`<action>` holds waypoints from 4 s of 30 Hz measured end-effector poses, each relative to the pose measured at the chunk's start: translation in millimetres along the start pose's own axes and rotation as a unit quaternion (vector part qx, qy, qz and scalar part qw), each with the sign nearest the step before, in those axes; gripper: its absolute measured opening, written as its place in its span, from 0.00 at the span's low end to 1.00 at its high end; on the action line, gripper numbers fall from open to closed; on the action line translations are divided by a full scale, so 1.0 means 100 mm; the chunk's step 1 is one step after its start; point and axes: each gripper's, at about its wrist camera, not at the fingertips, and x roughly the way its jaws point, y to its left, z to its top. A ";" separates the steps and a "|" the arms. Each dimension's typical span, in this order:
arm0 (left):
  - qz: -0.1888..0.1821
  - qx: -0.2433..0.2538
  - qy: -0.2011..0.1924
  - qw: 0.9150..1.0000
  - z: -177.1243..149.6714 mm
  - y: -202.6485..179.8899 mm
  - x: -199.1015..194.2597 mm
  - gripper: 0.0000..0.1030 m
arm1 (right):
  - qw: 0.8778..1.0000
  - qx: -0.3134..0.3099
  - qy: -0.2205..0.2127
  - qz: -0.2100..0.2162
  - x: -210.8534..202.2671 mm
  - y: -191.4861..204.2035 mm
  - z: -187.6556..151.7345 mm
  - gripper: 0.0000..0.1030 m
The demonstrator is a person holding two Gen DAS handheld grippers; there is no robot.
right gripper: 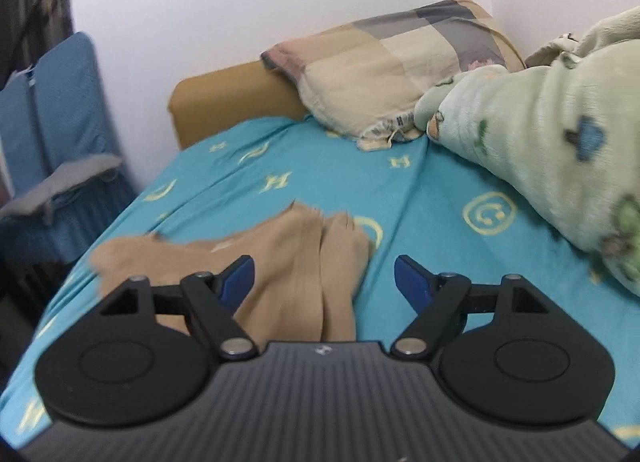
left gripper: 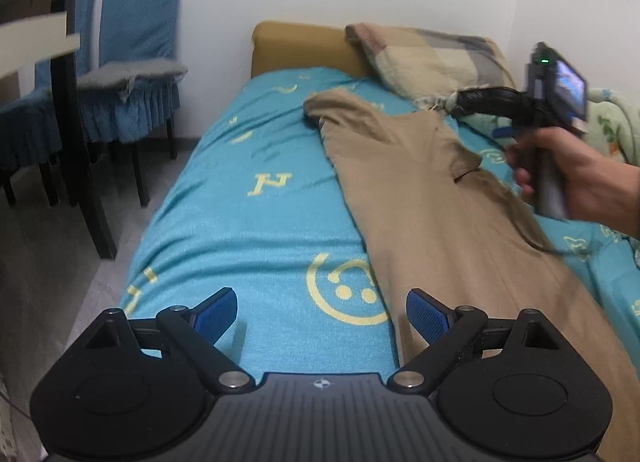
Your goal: Fold clothes
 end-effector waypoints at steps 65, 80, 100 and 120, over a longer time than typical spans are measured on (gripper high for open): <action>0.018 -0.168 0.157 0.973 -0.29 -0.52 -1.15 0.90 | 0.899 0.323 0.244 0.166 -3.25 -0.98 -1.59 0.78; -0.052 -0.293 0.240 0.924 -0.60 -0.34 -0.79 0.83 | 0.912 0.286 0.286 0.061 -3.06 -0.90 -1.80 0.65; -0.072 -0.326 0.270 0.903 -0.75 -0.41 -0.83 0.26 | 0.909 0.243 0.328 0.088 -3.08 -0.69 -1.82 0.17; -0.139 -0.388 0.151 0.898 -0.16 -0.37 -1.44 0.05 | 0.940 0.222 0.216 0.142 -3.54 -0.63 -1.27 0.06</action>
